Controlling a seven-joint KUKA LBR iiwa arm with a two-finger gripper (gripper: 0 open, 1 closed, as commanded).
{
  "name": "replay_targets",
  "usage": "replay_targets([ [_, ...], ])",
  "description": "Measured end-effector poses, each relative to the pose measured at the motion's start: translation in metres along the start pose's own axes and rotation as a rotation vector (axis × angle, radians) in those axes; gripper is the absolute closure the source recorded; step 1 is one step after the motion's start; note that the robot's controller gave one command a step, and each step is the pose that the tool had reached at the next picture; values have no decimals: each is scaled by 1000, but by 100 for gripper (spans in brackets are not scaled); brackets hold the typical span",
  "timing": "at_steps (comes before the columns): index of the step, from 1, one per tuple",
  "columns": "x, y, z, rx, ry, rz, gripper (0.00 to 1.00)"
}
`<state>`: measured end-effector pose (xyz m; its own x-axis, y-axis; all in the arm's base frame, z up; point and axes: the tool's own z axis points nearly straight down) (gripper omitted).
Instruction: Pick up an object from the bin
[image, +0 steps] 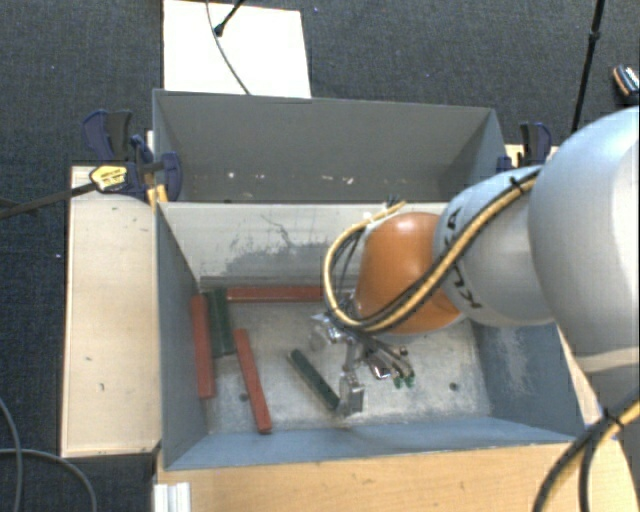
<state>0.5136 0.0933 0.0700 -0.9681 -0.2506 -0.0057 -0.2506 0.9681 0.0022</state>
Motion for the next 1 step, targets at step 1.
replay_targets([
  [1,5,29,0,0,6,63,0],
])
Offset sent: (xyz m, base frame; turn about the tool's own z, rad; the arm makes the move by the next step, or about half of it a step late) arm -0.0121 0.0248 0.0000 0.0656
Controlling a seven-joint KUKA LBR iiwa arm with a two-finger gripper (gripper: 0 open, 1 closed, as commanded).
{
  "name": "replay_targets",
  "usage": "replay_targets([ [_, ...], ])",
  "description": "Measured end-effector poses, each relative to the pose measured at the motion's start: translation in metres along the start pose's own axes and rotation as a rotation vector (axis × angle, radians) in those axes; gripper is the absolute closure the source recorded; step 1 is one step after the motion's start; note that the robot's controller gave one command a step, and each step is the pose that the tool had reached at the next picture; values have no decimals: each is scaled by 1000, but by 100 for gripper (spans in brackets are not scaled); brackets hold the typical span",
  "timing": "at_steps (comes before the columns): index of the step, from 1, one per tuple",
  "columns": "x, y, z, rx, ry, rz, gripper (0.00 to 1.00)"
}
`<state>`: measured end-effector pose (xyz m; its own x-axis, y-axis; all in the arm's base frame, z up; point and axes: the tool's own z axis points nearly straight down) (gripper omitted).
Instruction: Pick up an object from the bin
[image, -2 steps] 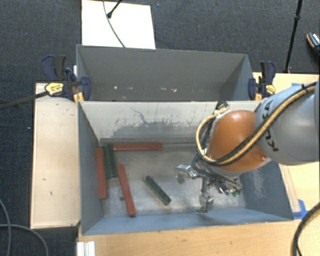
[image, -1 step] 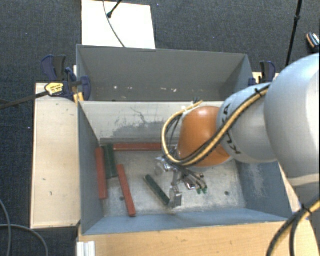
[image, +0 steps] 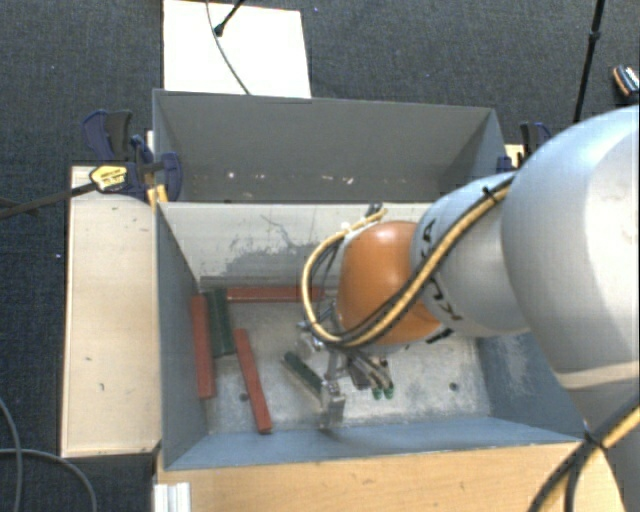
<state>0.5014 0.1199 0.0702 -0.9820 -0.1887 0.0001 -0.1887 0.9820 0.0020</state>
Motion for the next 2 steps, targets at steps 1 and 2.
replay_targets([
  [1,10,-27,0,2,3,99,0],
  [2,10,-27,0,2,2,93,100],
])
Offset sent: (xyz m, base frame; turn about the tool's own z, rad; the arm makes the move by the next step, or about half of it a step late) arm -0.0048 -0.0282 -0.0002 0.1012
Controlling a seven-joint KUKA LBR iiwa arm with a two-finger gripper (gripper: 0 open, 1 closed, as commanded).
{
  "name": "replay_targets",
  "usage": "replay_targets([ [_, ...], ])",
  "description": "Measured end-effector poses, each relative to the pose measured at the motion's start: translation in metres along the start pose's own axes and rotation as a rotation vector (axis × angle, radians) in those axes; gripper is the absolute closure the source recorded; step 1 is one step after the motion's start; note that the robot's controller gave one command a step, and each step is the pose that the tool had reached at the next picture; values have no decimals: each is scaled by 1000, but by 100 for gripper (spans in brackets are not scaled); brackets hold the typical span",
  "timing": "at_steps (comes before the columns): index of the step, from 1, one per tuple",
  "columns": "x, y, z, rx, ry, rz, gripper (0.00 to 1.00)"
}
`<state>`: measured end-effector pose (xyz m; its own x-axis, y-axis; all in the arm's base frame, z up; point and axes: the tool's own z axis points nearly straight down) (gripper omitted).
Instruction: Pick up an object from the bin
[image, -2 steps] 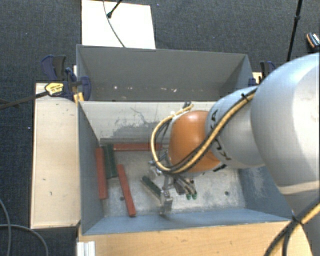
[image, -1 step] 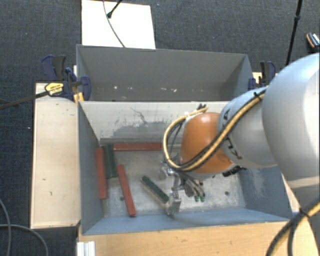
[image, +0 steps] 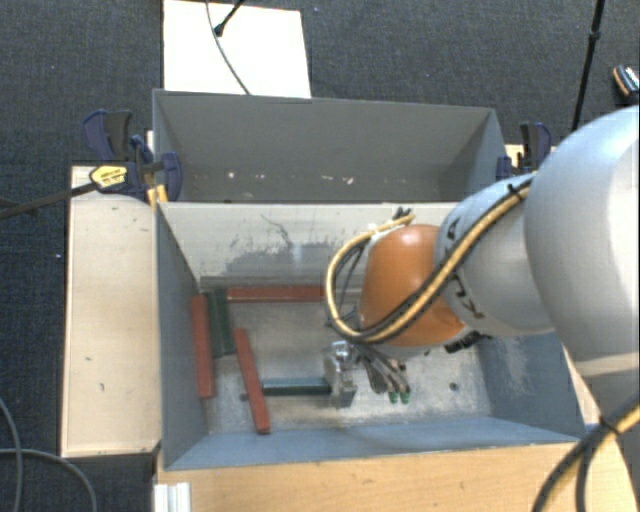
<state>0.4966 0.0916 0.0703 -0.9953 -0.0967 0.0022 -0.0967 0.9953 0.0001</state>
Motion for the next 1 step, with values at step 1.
replay_targets([
  [1,-27,-10,-131,-1,-14,51,100],
])
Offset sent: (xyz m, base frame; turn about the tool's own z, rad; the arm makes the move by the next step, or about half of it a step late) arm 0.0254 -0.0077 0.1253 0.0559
